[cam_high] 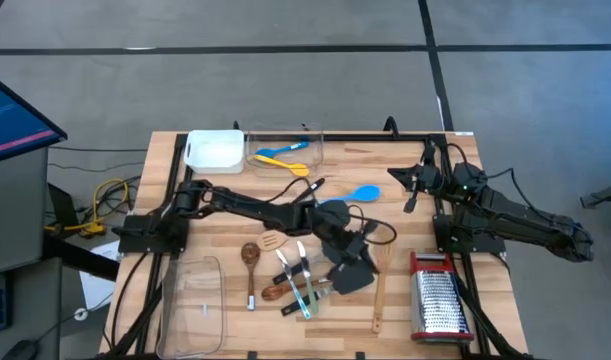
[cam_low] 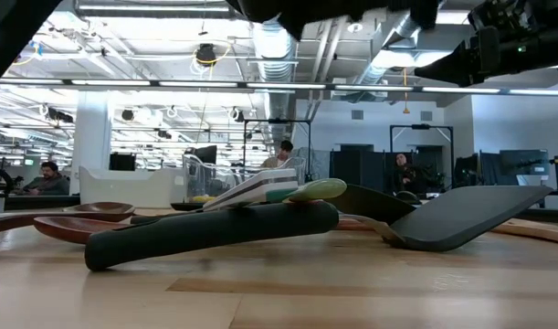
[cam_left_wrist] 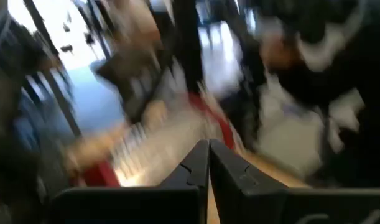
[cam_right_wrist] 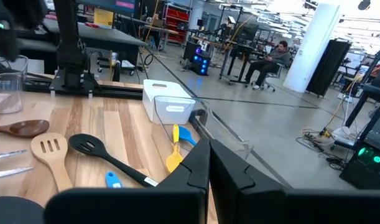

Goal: Pick & Place Kitchen Items
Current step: Put the green table knife into the white bin

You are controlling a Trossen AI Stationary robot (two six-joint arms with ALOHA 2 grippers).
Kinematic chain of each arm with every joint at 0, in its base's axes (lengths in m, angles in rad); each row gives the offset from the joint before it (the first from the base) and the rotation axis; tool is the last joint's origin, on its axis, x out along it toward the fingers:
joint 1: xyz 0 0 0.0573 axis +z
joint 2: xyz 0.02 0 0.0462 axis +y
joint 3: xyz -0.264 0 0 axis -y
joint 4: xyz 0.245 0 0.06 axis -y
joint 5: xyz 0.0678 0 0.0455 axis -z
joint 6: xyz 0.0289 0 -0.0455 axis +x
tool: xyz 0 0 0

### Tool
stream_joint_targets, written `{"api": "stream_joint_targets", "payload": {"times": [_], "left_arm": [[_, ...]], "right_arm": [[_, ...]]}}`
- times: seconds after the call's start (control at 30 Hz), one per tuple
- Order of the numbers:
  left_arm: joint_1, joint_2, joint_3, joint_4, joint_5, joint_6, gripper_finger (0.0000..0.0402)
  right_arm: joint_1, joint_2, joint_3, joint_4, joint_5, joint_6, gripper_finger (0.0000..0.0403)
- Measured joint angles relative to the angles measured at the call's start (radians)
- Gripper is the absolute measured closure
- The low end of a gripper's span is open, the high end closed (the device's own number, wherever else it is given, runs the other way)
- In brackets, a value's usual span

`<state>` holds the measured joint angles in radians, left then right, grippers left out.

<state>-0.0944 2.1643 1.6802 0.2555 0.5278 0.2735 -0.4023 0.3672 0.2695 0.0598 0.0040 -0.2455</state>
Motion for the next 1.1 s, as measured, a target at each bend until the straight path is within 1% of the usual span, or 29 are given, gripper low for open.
{"api": "stream_joint_targets", "payload": {"times": [0.1,0.17,0.2,0.33,0.43,0.53,0.7,0.83,0.93,1.0,1.1], "left_arm": [[0.013,-0.021,0.000,-0.259,-0.004,0.137,0.0401],[0.017,-0.038,0.000,-0.402,-0.040,0.232,0.0401],[0.017,-0.049,-0.001,-0.464,-0.073,0.273,0.0401],[-0.003,-0.120,0.000,-0.670,-0.269,0.457,0.0401],[-0.025,-0.174,0.000,-0.803,-0.359,0.531,0.0401],[-0.049,-0.219,0.000,-0.871,-0.368,0.518,0.0401],[-0.102,-0.263,-0.056,-0.874,-0.390,0.501,0.0401],[-0.143,-0.253,-0.123,-0.876,-0.427,0.504,0.0401],[-0.171,-0.228,-0.159,-0.825,-0.432,0.531,0.0401],[-0.183,-0.215,-0.164,-0.817,-0.432,0.558,0.0401],[-0.187,-0.209,-0.167,-0.809,-0.424,0.557,0.0401]], "right_arm": [[-0.001,-0.001,0.000,-0.002,0.000,0.000,0.0401],[0.000,-0.001,0.000,-0.004,0.000,0.000,0.0401],[-0.002,-0.001,0.000,-0.008,0.000,0.000,0.0401],[-0.013,-0.001,0.000,-0.010,0.000,0.000,0.0401],[-0.026,-0.001,0.000,-0.011,0.000,0.000,0.0401],[-0.044,-0.001,0.000,-0.023,0.000,0.000,0.0401],[-0.074,-0.001,0.000,-0.037,0.000,0.000,0.0401],[-0.086,-0.001,0.000,-0.062,0.001,0.001,0.0401],[-0.086,-0.001,0.000,-0.062,0.000,0.001,0.0401],[-0.086,-0.001,0.000,-0.061,0.000,0.001,0.0401],[-0.086,-0.001,0.000,-0.061,0.000,0.003,0.0401]]}}
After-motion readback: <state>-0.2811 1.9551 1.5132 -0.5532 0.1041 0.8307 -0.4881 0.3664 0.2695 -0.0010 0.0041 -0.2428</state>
